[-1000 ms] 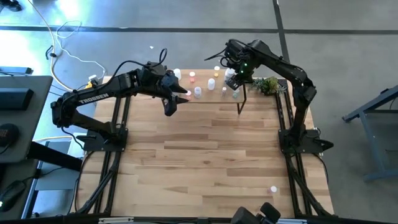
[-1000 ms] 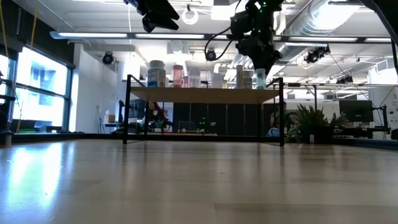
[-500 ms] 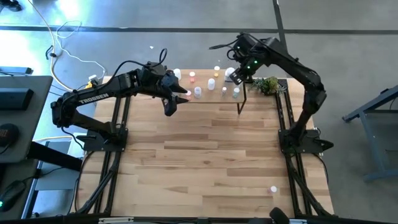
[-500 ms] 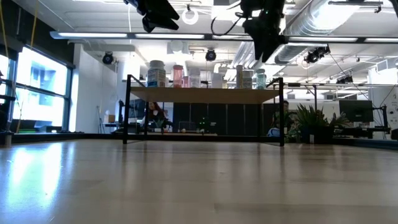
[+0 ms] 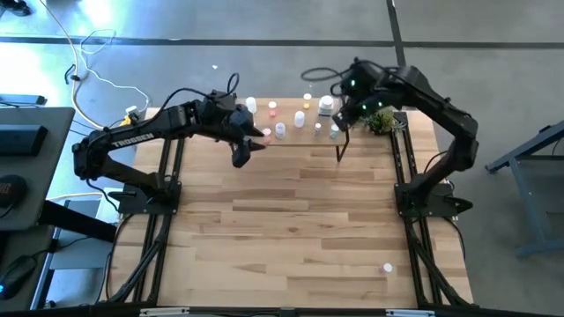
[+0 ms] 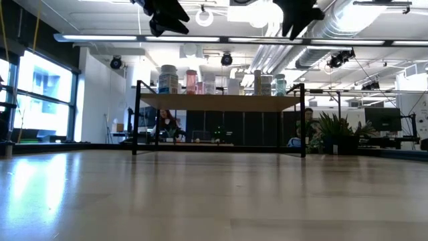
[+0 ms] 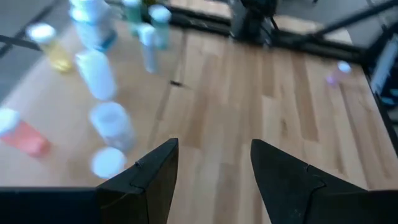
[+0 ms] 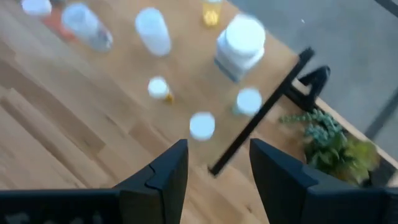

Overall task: Pick and place medicine bottles onto shelf by color
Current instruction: Put the red transparent pill bottle on the shelf

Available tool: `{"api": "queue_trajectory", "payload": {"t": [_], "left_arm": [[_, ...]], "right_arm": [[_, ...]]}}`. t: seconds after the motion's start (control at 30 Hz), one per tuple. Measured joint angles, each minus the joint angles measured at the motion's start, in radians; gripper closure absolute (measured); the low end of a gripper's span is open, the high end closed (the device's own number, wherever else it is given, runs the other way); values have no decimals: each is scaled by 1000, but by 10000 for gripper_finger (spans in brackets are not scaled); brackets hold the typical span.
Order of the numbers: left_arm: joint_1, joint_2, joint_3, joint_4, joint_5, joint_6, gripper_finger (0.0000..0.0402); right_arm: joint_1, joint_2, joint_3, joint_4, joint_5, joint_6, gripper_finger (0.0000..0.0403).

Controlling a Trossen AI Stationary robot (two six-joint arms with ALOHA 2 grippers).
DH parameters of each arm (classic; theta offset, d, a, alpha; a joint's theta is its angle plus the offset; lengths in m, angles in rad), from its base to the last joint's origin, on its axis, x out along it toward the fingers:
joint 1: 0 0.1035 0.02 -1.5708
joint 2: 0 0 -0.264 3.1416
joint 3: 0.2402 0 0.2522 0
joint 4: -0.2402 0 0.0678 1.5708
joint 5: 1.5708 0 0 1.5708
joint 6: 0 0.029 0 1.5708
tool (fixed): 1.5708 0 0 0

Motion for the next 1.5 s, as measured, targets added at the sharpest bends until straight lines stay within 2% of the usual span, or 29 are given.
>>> {"api": "queue_trajectory", "payload": {"t": [0.13,0.23,0.47,0.73,0.87,1.03,1.33,1.5], "left_arm": [[-60,0,0,-64,1,4,209],[-124,0,0,-89,0,5,209],[-279,0,0,-134,2,-3,209],[-445,0,0,-128,0,-39,209],[-515,0,0,-122,-40,-48,209],[-582,0,0,-122,-126,-82,209],[-656,0,0,-122,-139,-127,209],[-688,0,0,-123,-187,-136,209]], "right_arm": [[103,-4,-3,-99,87,115,240],[190,-12,-40,-78,102,175,240],[378,-29,-250,-79,112,386,240],[610,-77,-459,15,84,706,240],[725,-89,-521,68,74,869,240],[859,-89,-578,122,41,1065,240],[1077,-88,-641,188,-17,1384,240],[1181,-88,-682,224,-62,1526,240]]}}
